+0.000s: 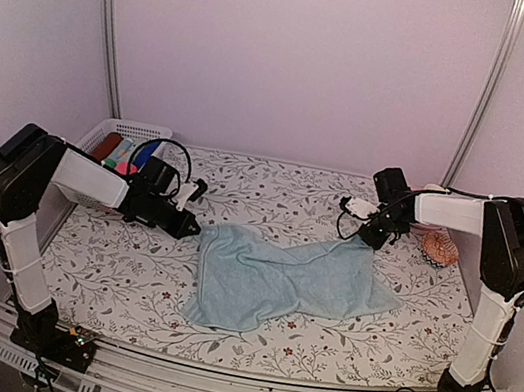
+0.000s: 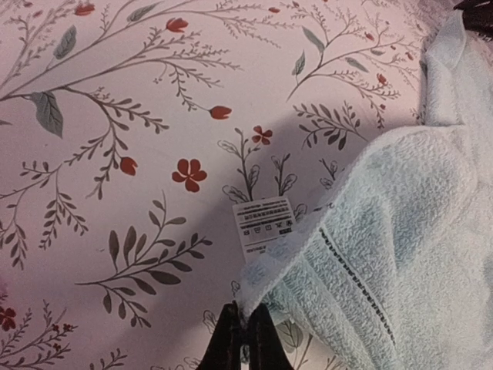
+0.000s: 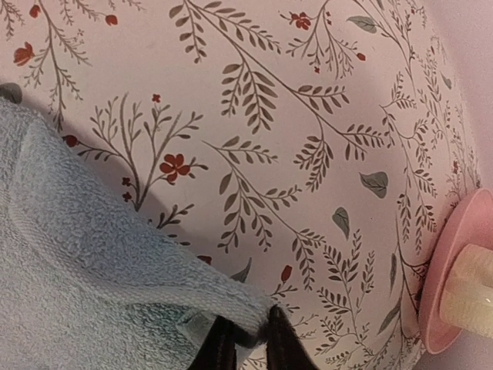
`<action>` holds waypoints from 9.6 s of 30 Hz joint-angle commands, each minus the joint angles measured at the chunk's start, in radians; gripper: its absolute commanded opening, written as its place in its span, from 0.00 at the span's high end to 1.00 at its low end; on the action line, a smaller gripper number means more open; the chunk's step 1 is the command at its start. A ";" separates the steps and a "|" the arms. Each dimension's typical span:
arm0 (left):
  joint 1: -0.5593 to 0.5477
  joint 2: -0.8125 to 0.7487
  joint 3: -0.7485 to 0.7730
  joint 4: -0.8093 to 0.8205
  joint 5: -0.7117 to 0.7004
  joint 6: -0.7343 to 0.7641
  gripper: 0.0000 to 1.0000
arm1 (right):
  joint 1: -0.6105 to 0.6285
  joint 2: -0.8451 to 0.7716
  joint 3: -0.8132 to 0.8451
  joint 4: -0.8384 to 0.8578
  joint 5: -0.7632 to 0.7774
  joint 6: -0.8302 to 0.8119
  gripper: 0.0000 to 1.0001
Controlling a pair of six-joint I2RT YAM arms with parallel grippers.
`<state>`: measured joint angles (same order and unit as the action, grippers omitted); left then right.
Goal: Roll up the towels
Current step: Flatten out the towel at the center of the board, then fold the towel at the center of the board.
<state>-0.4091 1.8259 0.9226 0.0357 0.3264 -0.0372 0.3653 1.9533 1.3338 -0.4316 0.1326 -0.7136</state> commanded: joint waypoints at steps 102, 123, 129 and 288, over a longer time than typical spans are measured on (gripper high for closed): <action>-0.786 -0.893 0.070 -0.419 -1.274 -0.124 1.00 | -0.244 -1.026 0.026 -0.557 -0.447 -0.090 0.97; -0.058 0.115 0.410 -0.175 -0.621 0.136 1.00 | -0.246 0.168 0.451 -0.245 -0.220 -0.052 0.97; -0.051 0.322 0.601 -0.141 -0.704 0.216 1.00 | -0.238 0.291 0.580 -0.198 -0.187 -0.047 0.97; -0.315 -0.313 0.130 -0.620 -0.663 0.050 0.79 | -0.298 -0.309 -0.145 -0.334 -0.419 -0.166 0.69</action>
<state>-0.7708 1.4723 1.0779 -0.7048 -0.3386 0.0044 0.0708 1.5654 1.1294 -0.7345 -0.2798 -1.0927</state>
